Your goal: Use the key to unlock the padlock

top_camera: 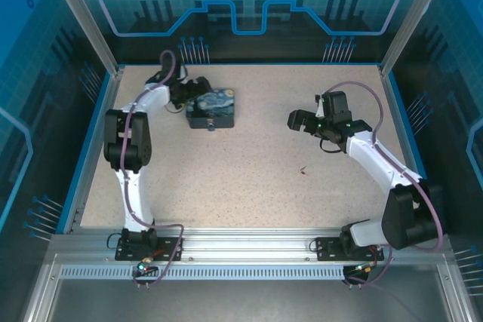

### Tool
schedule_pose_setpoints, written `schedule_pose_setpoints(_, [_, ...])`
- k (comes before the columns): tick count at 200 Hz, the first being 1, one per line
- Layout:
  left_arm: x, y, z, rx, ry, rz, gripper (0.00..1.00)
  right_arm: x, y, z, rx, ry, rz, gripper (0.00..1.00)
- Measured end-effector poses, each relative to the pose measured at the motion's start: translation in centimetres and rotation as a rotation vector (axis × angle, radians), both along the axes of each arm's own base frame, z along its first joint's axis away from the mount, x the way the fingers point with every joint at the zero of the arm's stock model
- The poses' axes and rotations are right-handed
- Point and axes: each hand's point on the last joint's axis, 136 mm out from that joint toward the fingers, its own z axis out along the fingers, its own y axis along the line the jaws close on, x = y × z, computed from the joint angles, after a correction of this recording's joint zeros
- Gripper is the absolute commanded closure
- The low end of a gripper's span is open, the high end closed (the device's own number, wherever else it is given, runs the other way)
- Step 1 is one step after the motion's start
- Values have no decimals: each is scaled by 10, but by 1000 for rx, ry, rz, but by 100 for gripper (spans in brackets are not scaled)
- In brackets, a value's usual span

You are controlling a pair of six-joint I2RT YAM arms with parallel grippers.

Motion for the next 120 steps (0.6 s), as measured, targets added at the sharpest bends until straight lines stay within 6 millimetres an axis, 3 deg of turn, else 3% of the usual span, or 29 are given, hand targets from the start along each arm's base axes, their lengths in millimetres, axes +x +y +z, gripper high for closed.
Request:
schedule_pose_setpoints(21, [-14, -59, 0, -20, -15, -110, 1, 11, 6, -5, 38, 25, 8, 0])
schedule_pose_setpoints(32, [-33, -89, -2, -42, -10, -158, 1, 17, 10, -8, 57, 36, 14, 0])
schedule_pose_setpoints(58, [-79, -132, -2, -86, 7, -214, 1, 28, 21, -17, 105, 66, 25, 0])
schedule_pose_setpoints(86, [-102, -133, 2, -127, 0, -176, 1, 32, 28, -28, 147, 101, 31, 0])
schedule_pose_setpoints(120, [-96, -116, 10, -110, -44, -114, 1, 39, 35, -38, 186, 140, 24, 0])
